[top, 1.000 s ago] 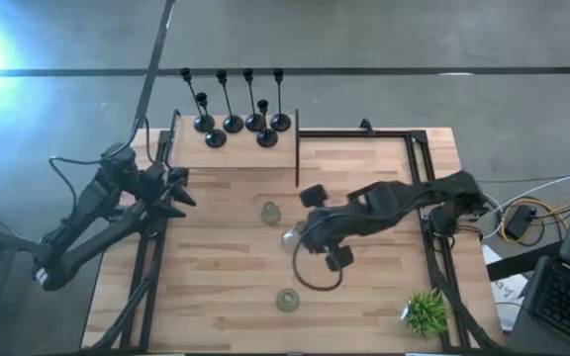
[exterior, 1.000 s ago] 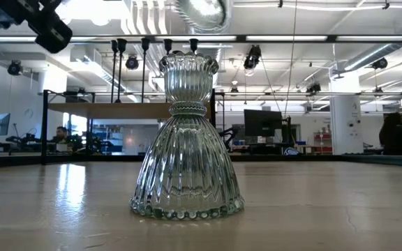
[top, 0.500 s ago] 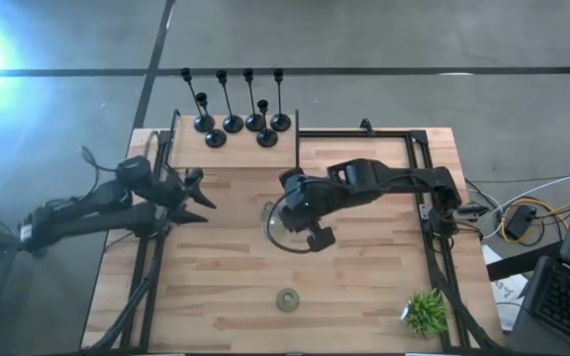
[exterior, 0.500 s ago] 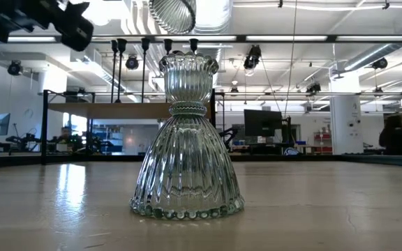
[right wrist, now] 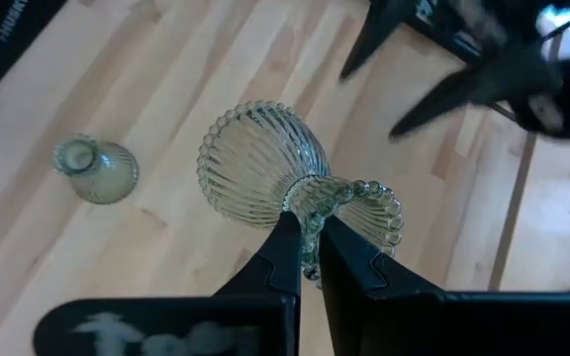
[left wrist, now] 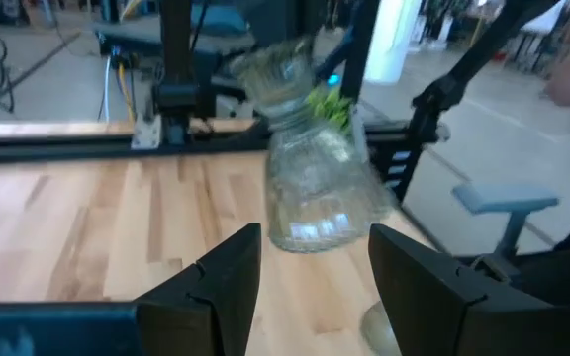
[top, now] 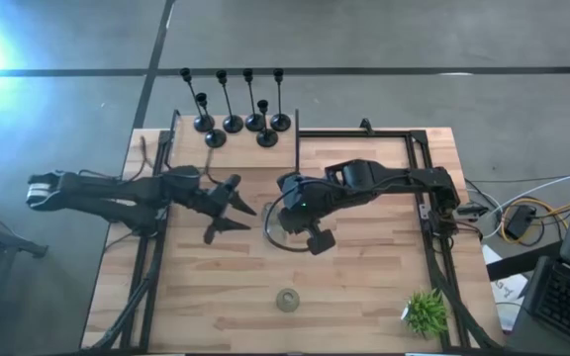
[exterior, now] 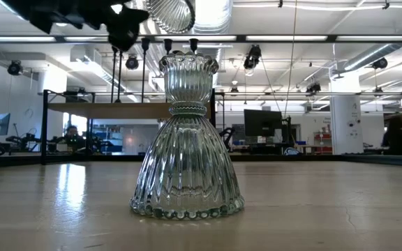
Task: Pick & Place candle stick holders
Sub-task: Put the green candleholder on the shelf
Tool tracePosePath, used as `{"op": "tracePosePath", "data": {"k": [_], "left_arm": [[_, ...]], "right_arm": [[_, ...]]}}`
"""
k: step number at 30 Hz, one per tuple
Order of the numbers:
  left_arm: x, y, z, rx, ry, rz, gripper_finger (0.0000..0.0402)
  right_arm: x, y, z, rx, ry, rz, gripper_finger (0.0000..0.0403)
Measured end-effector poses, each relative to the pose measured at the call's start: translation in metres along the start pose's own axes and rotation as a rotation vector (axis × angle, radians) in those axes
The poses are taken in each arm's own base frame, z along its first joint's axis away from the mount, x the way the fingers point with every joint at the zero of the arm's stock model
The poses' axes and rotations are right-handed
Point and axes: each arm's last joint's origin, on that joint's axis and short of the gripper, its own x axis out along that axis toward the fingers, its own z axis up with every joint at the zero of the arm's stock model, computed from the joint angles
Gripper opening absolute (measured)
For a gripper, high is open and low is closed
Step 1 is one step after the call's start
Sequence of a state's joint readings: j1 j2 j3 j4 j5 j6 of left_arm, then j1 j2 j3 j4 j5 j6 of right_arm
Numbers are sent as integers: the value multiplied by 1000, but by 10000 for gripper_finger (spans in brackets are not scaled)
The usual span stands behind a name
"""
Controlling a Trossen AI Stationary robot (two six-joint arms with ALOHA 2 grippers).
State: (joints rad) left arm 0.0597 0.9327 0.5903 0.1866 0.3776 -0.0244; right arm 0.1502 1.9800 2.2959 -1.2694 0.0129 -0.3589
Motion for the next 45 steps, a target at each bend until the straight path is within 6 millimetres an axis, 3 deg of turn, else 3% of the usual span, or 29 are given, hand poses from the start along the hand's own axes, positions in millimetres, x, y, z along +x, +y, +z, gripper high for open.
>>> {"op": "tracePosePath", "data": {"k": [16,27,45], "left_arm": [[51,18,27,-39,46,-53,193],[70,23,40,-173,37,-148,193],[86,27,34,-174,38,-211,193]], "right_arm": [[4,3,-1,7,-4,52,11],[6,3,0,5,-7,50,11],[7,2,1,-3,-14,43,11]]}}
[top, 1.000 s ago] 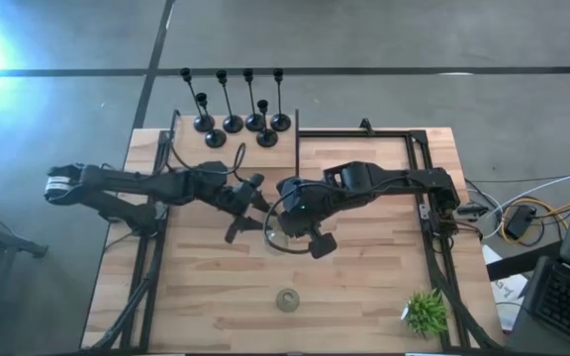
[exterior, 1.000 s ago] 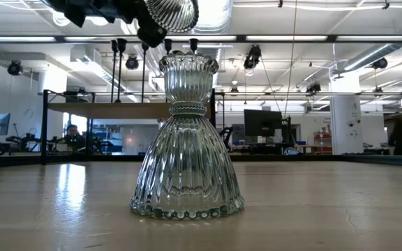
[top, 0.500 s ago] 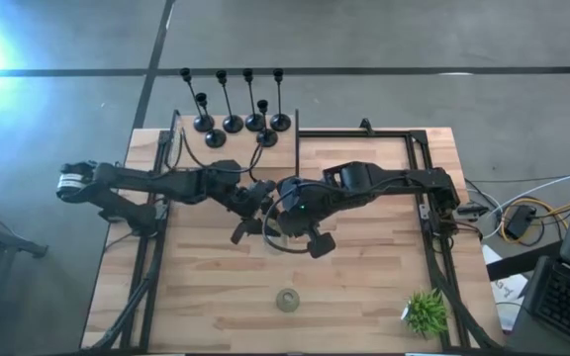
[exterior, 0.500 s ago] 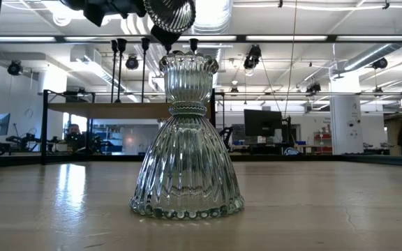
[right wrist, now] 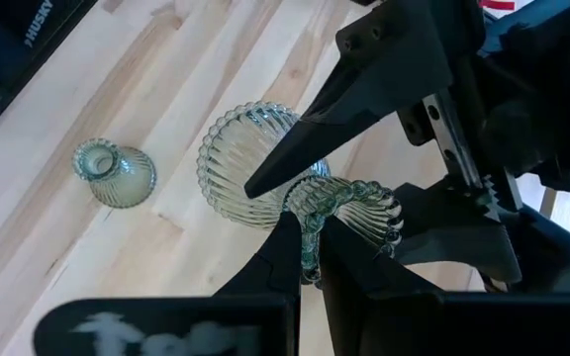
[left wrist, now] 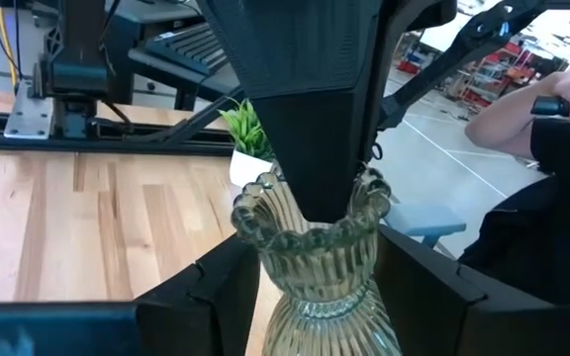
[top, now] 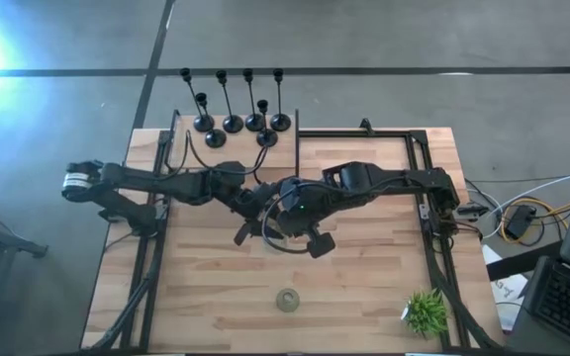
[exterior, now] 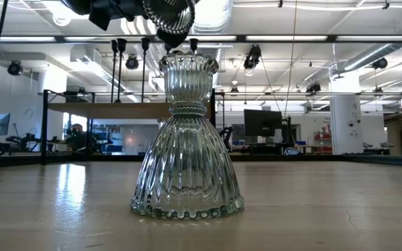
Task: Pick & Place candle stick holders
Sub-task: Put the green candleholder on the shelf
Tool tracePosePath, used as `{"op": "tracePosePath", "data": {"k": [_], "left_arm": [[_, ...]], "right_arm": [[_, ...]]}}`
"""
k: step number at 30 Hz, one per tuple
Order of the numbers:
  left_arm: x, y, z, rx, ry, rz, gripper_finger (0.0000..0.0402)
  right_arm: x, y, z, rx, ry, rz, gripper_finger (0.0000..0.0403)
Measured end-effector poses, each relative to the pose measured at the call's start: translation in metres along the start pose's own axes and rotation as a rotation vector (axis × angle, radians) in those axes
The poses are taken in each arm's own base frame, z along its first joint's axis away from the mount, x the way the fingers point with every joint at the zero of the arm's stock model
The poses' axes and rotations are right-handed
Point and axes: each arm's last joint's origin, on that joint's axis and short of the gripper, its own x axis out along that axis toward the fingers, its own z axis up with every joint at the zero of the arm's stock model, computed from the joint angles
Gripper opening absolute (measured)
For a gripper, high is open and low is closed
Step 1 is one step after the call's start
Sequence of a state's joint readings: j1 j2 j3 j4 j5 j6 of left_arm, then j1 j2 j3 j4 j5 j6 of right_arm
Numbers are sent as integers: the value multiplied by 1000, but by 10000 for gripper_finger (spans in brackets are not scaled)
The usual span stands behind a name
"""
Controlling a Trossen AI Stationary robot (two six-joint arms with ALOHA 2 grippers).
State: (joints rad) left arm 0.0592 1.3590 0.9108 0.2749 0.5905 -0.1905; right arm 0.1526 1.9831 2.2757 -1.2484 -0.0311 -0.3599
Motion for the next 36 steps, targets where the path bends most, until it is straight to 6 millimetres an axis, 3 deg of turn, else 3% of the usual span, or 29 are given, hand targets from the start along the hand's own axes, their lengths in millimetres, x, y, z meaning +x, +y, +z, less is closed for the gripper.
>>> {"op": "tracePosePath", "data": {"k": [5,11,23,28,36], "left_arm": [[0,0,0,-7,1,-1,185],[1,1,-1,-19,2,3,131],[1,1,-1,-7,2,2,131],[0,1,1,10,-9,27,131],[-6,-2,0,40,18,66,128]], "right_arm": [[0,0,0,-2,1,0,11],[0,0,0,-7,4,-4,11],[0,0,0,16,0,-6,17],[-9,-2,-3,133,37,-112,56],[-40,2,-30,379,224,-234,130]]}}
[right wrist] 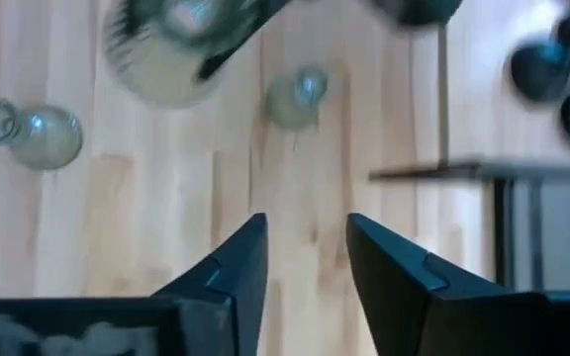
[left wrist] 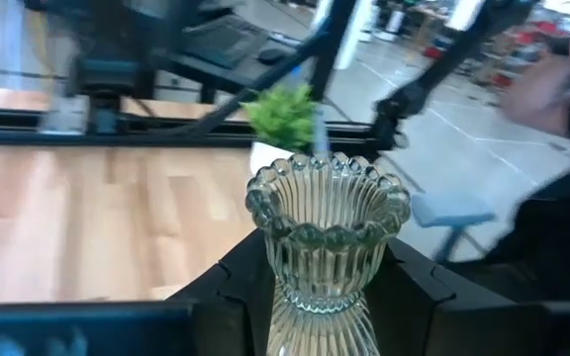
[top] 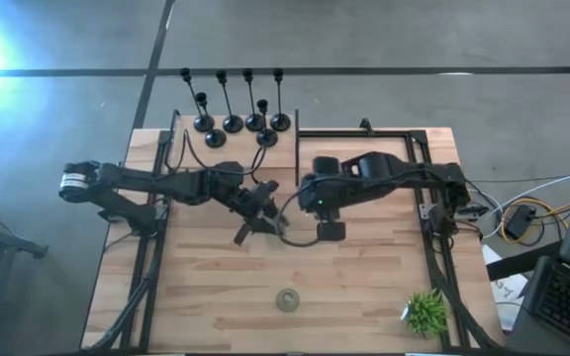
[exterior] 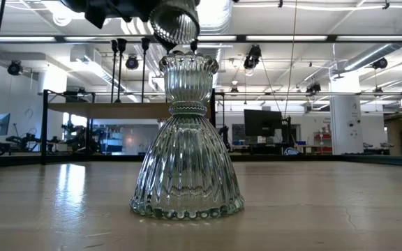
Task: Pick & Place candle stick holders
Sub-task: Put the green candleholder on the shelf
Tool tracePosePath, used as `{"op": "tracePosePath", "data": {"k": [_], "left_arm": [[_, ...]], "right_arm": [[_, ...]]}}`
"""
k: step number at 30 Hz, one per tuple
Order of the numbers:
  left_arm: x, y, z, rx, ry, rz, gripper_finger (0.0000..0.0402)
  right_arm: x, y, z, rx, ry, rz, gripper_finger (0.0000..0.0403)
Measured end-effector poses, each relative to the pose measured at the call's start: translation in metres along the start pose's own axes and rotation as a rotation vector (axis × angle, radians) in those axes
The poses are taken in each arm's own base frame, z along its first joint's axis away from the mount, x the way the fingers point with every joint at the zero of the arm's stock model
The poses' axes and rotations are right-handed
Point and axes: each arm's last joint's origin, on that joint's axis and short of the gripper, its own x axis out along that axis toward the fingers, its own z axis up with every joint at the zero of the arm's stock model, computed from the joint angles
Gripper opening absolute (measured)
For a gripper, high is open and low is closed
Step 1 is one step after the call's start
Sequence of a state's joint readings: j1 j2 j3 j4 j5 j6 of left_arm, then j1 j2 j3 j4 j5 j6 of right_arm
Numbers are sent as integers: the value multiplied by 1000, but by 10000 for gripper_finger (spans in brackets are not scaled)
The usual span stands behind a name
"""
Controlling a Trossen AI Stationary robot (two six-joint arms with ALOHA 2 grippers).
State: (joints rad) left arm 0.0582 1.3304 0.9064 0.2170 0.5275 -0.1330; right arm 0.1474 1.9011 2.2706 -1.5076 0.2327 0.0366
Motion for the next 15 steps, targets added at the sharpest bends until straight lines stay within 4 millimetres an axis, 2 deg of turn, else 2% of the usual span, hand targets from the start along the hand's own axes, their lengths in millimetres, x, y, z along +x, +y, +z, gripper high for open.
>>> {"op": "tracePosePath", "data": {"k": [5,9,15], "left_arm": [[-2,1,-4,2,6,50,127],[-2,3,-7,2,18,93,127],[-8,7,-14,23,46,220,127]], "right_arm": [[-7,-3,-14,105,58,-16,157],[-4,-2,-24,143,98,-29,165],[4,-4,-57,226,185,-113,164]]}}
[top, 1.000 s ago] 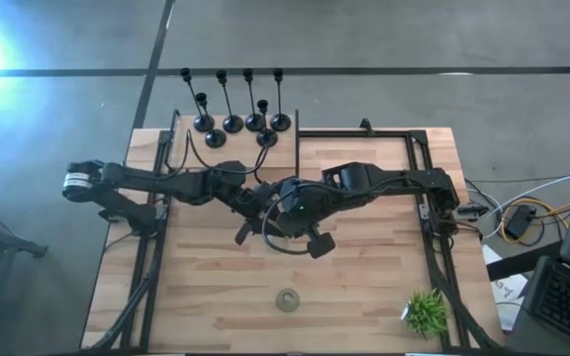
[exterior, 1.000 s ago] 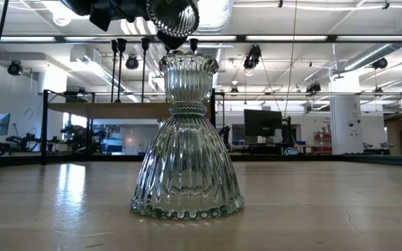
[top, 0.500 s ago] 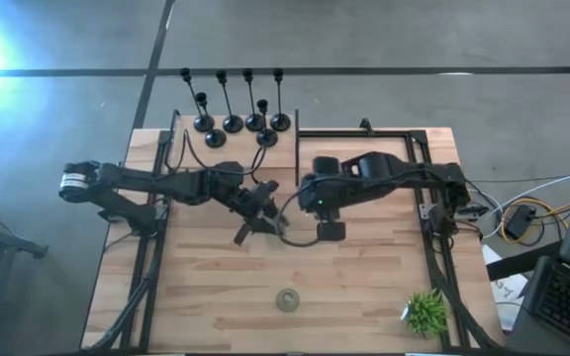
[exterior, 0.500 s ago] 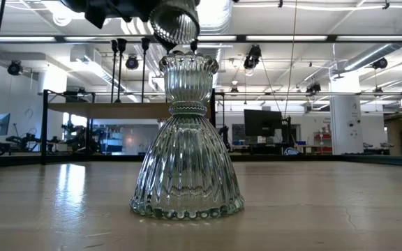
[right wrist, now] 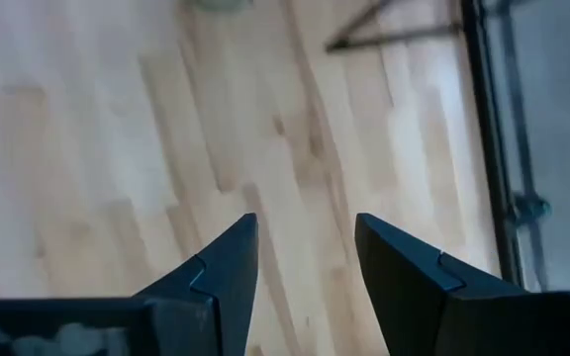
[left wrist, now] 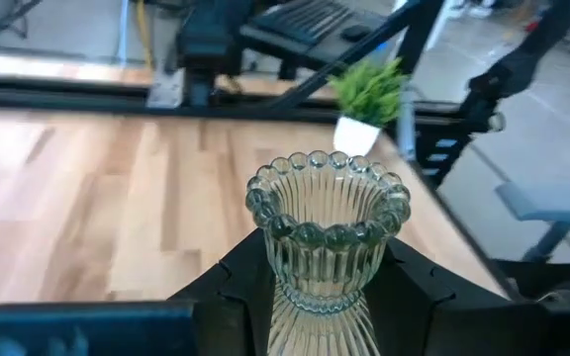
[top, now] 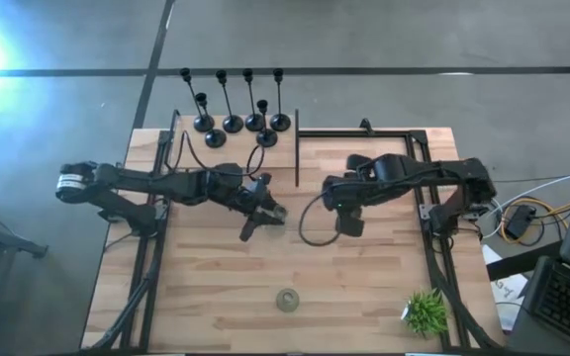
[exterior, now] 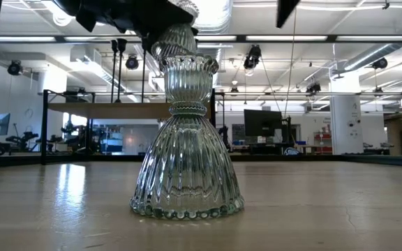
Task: Pick & Place candle stick holders
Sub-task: Put the green candleholder on the shelf
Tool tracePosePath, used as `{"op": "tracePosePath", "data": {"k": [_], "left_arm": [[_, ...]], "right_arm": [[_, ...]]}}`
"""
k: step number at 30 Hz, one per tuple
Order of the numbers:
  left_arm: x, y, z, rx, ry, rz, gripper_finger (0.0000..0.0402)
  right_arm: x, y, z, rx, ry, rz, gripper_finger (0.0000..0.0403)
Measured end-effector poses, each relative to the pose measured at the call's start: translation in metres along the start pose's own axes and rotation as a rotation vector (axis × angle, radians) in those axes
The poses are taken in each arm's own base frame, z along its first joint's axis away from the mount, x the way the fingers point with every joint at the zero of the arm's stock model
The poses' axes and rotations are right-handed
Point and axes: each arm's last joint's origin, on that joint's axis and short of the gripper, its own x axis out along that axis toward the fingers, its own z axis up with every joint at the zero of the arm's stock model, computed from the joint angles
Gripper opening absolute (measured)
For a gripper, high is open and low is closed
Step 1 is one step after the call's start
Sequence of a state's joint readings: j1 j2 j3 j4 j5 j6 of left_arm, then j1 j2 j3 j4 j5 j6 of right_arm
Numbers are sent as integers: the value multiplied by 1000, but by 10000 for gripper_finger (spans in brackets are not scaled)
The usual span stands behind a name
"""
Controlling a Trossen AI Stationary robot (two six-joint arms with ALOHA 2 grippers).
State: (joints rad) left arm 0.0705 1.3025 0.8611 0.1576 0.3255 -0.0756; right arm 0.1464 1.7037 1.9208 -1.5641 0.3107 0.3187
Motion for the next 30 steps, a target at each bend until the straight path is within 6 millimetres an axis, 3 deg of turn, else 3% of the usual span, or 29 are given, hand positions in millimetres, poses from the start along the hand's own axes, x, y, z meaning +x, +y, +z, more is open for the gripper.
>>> {"op": "tracePosePath", "data": {"k": [5,16,30], "left_arm": [[-2,8,0,15,1,76,127],[-9,28,1,117,9,484,127],[-26,61,14,96,-123,672,127]], "right_arm": [[13,-6,-27,86,-25,-76,155],[44,-10,-65,172,-197,-5,138],[63,-15,-70,217,-177,-22,146]]}}
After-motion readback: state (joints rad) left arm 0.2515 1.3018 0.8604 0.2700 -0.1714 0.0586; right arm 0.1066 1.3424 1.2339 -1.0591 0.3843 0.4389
